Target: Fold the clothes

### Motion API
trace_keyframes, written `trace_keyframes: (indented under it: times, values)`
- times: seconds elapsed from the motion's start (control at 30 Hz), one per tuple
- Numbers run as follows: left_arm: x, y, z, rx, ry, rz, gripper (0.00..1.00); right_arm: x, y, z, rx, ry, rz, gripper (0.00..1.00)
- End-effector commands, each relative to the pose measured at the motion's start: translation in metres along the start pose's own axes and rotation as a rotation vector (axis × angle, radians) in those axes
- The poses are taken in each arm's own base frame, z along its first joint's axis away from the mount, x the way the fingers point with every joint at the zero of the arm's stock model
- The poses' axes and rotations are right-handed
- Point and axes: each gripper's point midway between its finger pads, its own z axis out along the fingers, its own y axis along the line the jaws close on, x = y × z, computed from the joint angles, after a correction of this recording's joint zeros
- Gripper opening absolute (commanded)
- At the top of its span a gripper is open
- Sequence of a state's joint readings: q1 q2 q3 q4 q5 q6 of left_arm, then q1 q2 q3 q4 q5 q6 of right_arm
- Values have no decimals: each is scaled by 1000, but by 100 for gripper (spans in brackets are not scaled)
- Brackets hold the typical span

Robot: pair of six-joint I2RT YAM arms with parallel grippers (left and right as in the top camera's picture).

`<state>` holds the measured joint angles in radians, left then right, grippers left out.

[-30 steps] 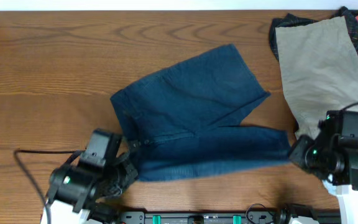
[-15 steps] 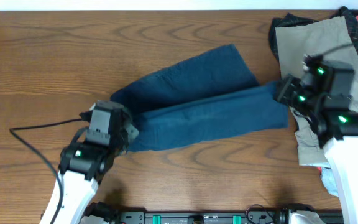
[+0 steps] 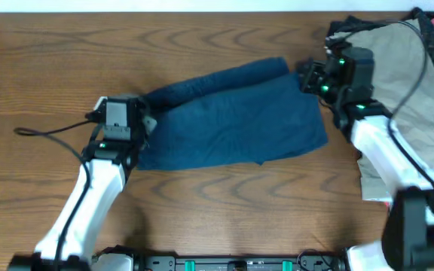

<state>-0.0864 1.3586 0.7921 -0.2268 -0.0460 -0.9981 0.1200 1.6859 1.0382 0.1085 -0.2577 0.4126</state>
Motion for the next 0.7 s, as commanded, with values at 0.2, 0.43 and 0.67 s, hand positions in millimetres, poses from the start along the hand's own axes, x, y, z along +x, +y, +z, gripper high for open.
trace_keyframes:
  times: [0.2, 0.43, 0.67]
  values:
    - [-2, 33, 31, -67, 118, -43, 77, 61, -31, 14, 117, 210, 41, 99]
    - [-1, 40, 34, -80, 135, 109, 88, 100, -45, -2, 189, 376, 84, 99]
    - [10, 54, 40, -121, 185, 201, 89, 90, -34, -21, 174, 372, 23, 99]
